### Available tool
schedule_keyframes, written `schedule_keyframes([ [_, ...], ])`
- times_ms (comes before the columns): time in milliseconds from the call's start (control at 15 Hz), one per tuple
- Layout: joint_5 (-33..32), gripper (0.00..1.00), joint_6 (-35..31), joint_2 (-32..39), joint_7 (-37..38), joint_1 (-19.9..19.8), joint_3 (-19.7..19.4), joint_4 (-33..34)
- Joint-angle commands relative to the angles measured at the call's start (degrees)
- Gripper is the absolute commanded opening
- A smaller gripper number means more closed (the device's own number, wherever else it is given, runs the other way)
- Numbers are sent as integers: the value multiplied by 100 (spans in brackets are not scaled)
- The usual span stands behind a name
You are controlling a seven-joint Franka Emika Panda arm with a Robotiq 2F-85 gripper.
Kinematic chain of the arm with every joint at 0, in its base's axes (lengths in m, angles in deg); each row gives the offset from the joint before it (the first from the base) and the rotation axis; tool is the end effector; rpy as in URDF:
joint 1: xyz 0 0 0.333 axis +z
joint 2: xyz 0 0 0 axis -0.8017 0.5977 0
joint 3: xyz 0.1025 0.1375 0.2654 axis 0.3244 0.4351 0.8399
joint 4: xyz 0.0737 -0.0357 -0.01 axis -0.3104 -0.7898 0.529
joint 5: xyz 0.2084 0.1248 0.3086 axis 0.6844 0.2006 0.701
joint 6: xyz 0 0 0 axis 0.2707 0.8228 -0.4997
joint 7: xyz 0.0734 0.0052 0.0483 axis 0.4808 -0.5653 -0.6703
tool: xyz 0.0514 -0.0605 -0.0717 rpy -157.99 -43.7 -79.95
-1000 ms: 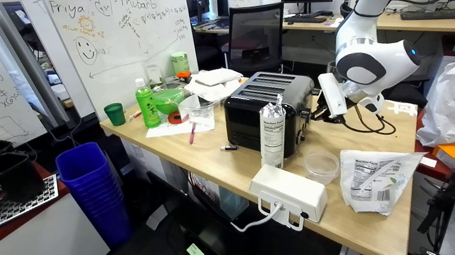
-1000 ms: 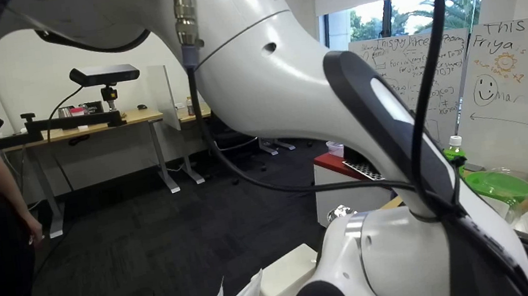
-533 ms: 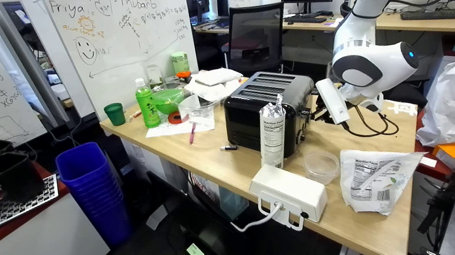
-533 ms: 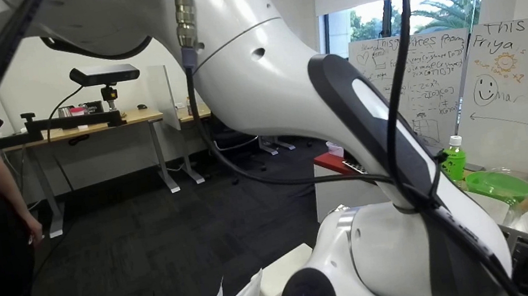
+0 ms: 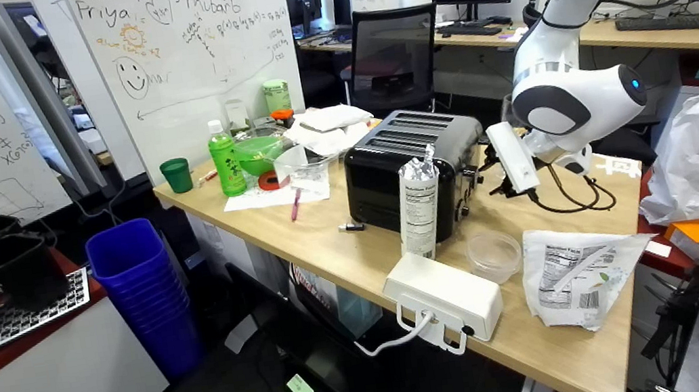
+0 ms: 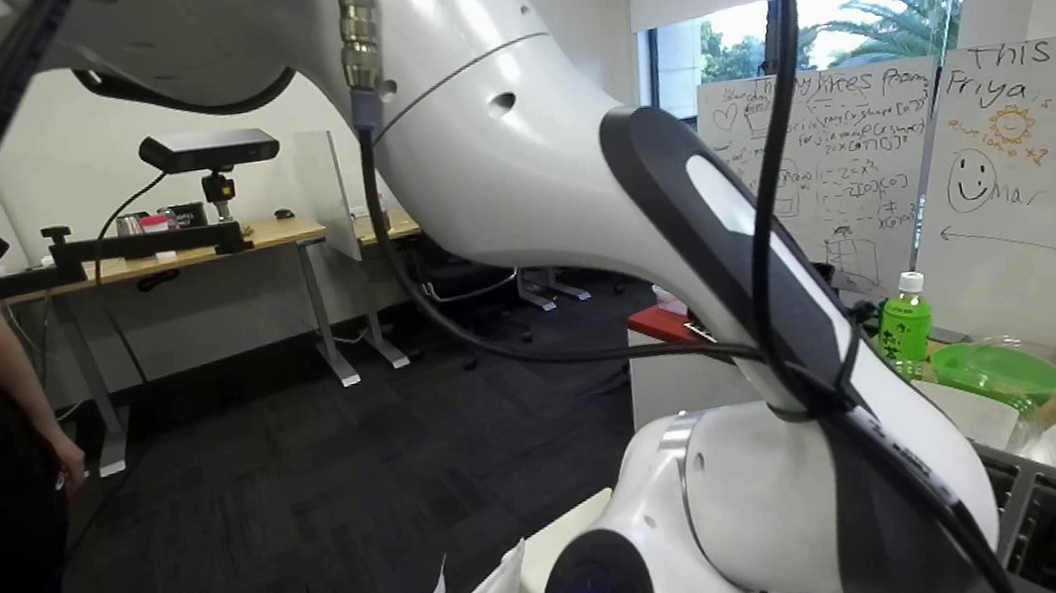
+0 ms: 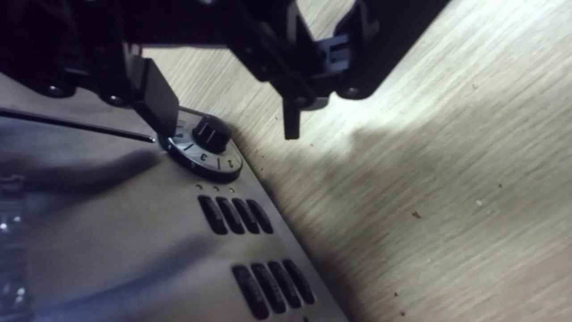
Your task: Turn the bottom right knob of the toaster to the left
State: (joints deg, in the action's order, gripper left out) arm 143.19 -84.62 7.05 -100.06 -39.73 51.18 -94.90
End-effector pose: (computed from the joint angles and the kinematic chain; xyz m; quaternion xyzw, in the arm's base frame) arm 0.4748 -0.1545 0.0928 -0.5469 0.7704 -0.2327 0.2308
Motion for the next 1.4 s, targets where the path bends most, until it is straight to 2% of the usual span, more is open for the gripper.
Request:
schedule_keyframes([
  [0,3,94,22,-613,8,86,-92,-369],
  [133,-103,100,-73,-966,82,30,-49,-599],
  [333,-425,100,-289,-1617,249,-74,177,-996],
  [467,-838,100,-469,-2006,575,-165,449,-1304],
  [733,-1591,100,-859,-2672,1464,-91,751,-1899],
  [1067,-2030,100,-1177,-3453,1815,9,885,-2338],
  [1333,-2375,100,-1174,-3975,2079,36,1018,-2568],
])
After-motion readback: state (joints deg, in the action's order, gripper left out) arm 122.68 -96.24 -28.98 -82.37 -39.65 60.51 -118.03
